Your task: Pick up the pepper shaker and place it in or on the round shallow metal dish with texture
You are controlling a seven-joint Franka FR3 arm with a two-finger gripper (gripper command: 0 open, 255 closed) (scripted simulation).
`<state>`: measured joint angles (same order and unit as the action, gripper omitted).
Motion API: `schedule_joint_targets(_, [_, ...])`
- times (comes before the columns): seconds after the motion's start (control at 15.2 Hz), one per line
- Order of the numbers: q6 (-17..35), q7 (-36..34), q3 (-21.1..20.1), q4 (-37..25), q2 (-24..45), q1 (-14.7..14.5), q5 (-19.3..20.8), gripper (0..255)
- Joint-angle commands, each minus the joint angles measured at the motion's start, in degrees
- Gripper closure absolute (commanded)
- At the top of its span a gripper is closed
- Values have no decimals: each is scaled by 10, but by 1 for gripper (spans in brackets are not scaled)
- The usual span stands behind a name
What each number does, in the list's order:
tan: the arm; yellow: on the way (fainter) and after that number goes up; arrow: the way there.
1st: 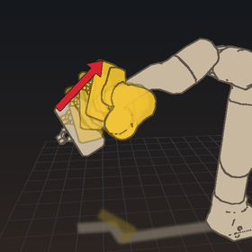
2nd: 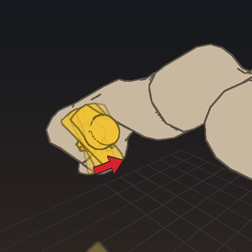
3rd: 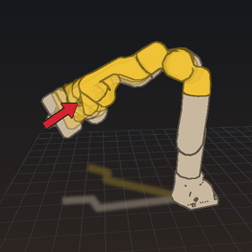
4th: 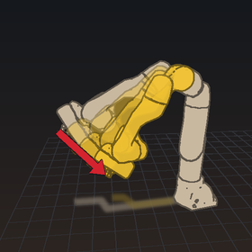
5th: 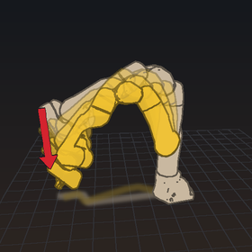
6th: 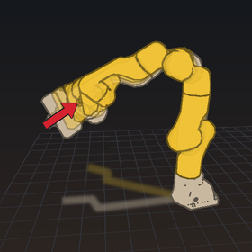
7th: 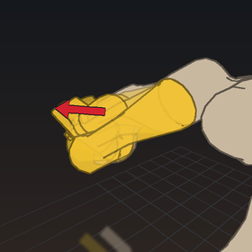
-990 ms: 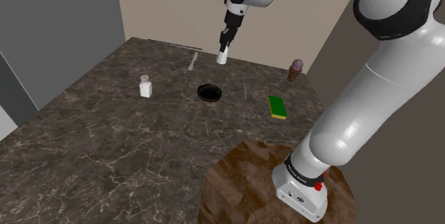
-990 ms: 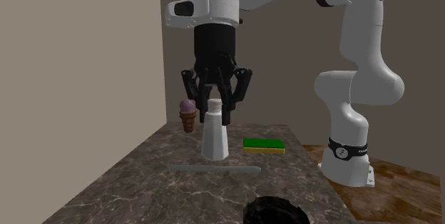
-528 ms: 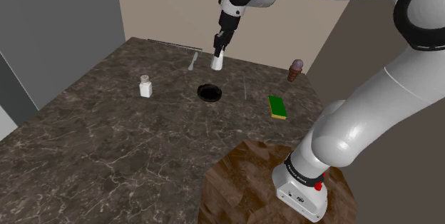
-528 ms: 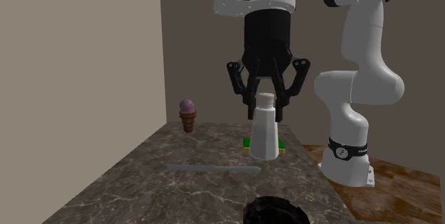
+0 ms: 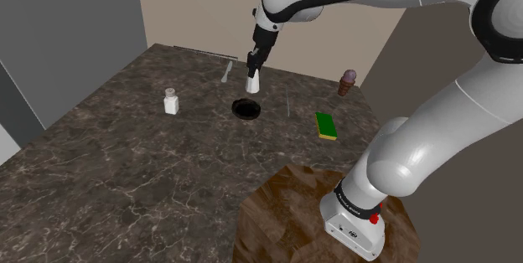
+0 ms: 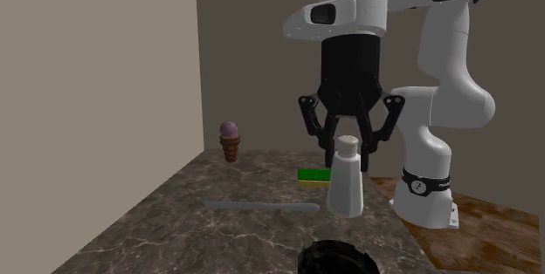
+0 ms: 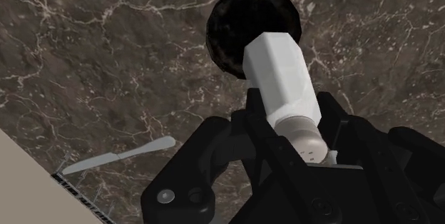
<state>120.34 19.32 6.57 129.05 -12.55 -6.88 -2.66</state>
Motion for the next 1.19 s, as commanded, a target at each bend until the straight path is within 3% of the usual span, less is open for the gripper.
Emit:
schedule_joint_targets(0.0, [16,1,0,12,4,0,-1,255])
schedule_joint_targets(0.66, [92,9,2,57,35,-2,-8,255])
schedule_joint_targets(1.12, [92,9,2,57,35,-2,-8,255])
